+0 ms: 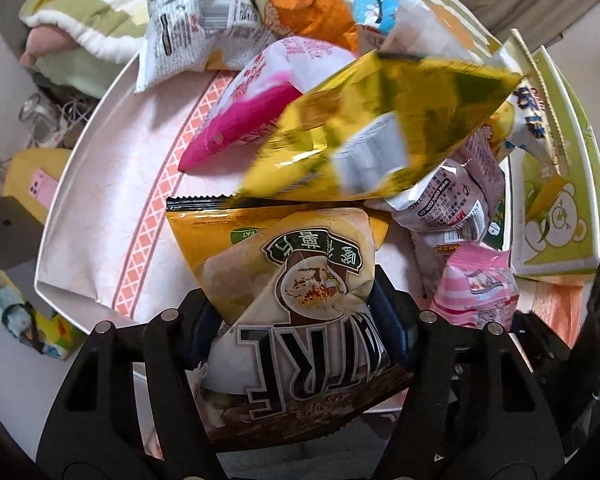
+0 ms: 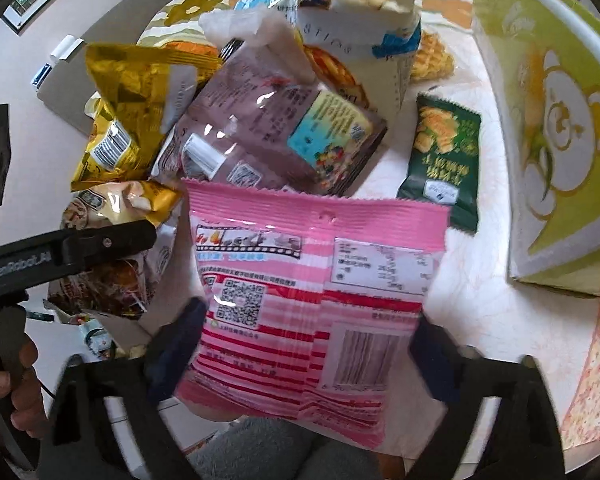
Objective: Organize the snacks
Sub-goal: 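Carry both bags into the yellow-green box and open both tools to release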
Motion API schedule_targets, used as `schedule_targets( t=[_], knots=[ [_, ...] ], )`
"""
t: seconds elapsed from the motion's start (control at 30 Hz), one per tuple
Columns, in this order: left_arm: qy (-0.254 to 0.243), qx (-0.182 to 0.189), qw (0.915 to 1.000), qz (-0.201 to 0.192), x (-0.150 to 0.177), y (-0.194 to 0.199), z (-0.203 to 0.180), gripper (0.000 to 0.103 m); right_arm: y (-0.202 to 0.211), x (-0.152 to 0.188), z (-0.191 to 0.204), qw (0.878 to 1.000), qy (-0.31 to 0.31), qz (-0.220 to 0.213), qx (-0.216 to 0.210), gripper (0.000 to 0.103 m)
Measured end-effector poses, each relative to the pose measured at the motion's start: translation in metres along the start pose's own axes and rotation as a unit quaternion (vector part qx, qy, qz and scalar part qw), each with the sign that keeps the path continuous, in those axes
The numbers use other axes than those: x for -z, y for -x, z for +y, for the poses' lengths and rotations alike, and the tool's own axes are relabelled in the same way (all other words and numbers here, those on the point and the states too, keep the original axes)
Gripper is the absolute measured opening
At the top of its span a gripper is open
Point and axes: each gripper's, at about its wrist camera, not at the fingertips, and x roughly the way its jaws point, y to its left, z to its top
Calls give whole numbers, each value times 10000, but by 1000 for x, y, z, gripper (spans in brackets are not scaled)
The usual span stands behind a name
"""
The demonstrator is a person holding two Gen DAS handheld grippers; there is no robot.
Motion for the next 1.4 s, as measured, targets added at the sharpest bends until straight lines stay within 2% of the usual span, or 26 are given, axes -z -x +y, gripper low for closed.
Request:
schedule_targets(
  t=[0.07, 0.27, 0.5, 0.6, 0.67, 0.87, 1.03, 1.13, 1.27, 1.4],
  knots=[
    [-18, -7, 10000, -14, 4, 7, -1, 64, 0, 2, -2, 10000, -40, -58, -14, 74],
    [-170, 49, 9997, -173, 9, 29, -6, 64, 32, 0, -19, 9993, -113, -353, 19, 73],
    [-516, 169, 9967, -608, 13, 75, -27, 64, 82, -6, -44, 9967, -202, -778, 141, 73],
    [-699, 284, 9936, -842, 5, 95, -36, 64, 111, -8, -51, 9939, -270, -1044, 233, 73],
    [-877, 359, 9900, -1049, -2, 109, -49, 64, 128, -14, -57, 9913, -323, -1241, 305, 73],
    [-1465, 614, 9758, -1501, -24, 137, -96, 64, 163, -10, -39, 9804, -577, -1767, 649, 73],
    [-2002, 867, 9618, -1656, -38, 147, -147, 64, 198, -12, -59, 9682, -836, -2127, 1016, 73],
    [-2210, 965, 9562, -1657, -44, 146, -175, 64, 213, -14, -76, 9626, -983, -2221, 1204, 73],
    [-2406, 986, 9516, -1637, -53, 135, -217, 64, 223, -27, -101, 9594, -1110, -2245, 1299, 73],
    [-2434, 931, 9529, -1554, -63, 116, -257, 64, 229, -36, -130, 9611, -1147, -2182, 1249, 73]
  ],
)
